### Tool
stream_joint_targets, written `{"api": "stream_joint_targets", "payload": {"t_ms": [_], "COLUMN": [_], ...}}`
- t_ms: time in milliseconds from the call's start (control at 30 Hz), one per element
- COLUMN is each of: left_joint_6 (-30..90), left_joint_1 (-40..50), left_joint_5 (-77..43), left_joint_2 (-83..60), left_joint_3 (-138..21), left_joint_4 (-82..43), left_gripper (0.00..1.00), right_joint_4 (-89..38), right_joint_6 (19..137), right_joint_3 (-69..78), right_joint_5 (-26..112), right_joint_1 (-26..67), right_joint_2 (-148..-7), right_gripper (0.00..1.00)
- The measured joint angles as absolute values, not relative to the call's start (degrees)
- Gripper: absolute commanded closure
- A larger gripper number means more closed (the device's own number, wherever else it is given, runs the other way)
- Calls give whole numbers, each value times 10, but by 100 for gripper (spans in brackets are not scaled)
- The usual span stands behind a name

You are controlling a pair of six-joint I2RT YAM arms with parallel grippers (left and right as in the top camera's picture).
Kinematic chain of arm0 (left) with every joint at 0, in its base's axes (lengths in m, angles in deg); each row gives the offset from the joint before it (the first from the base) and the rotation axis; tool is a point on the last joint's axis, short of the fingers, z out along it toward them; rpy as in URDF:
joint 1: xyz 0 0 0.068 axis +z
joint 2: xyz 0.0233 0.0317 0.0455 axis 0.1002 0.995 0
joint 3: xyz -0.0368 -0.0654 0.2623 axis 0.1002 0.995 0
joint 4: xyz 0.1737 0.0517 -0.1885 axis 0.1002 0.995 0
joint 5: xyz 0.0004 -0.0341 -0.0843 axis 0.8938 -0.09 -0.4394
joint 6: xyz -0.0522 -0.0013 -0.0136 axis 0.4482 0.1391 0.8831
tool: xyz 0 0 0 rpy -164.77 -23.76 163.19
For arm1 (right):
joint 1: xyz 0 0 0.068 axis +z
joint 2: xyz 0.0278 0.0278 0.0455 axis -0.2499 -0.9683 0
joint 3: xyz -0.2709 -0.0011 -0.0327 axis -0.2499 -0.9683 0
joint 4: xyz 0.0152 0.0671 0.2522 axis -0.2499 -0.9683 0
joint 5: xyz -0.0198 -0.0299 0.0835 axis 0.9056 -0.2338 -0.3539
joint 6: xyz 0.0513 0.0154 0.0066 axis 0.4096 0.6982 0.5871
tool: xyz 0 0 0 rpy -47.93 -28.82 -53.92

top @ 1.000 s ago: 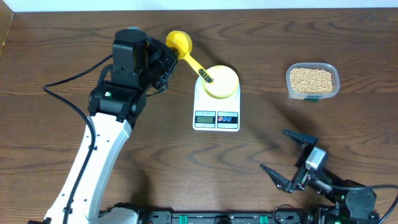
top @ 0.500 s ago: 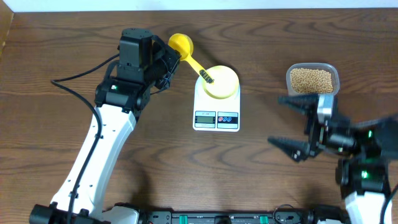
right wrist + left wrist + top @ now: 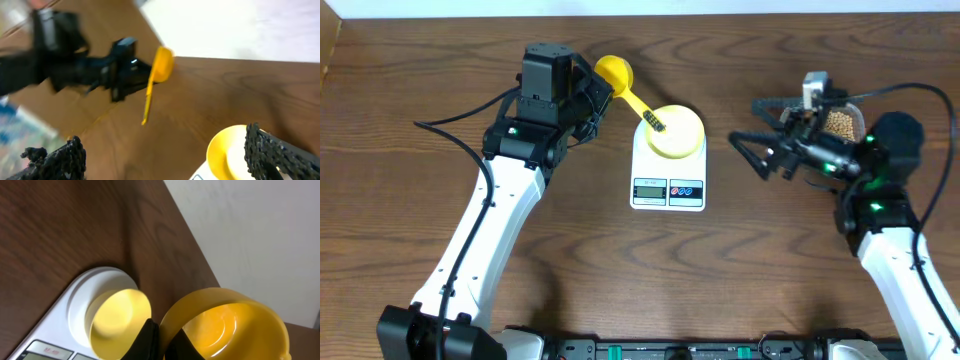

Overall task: Scoop item into bowl and weigh 50g on scale
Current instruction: 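Move the right gripper toward the scoop handle held by the left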

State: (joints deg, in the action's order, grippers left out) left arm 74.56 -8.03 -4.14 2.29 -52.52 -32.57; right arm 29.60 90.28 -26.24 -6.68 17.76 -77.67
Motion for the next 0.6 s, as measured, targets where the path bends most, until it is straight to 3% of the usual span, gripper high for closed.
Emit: {"api": "stream_joint_targets", "payload": {"t_ms": [333,600], "left_joint_6": [763,776], "left_joint_1": [-108,-134], "left_joint_5": [-37,-28], "left_joint_2": [23,23], "left_joint_3": [-525,-525], "left_joint_4": [-330,-330], "left_gripper": [92,92], "right_joint_4": [307,283], "right_joint_6": [949,954], "right_joint_3": [-262,-261], "right_joint_5": [85,95], "right_joint_1": [314,334], "right_joint_2": [-780,-780], "right_gripper": [1,1]}}
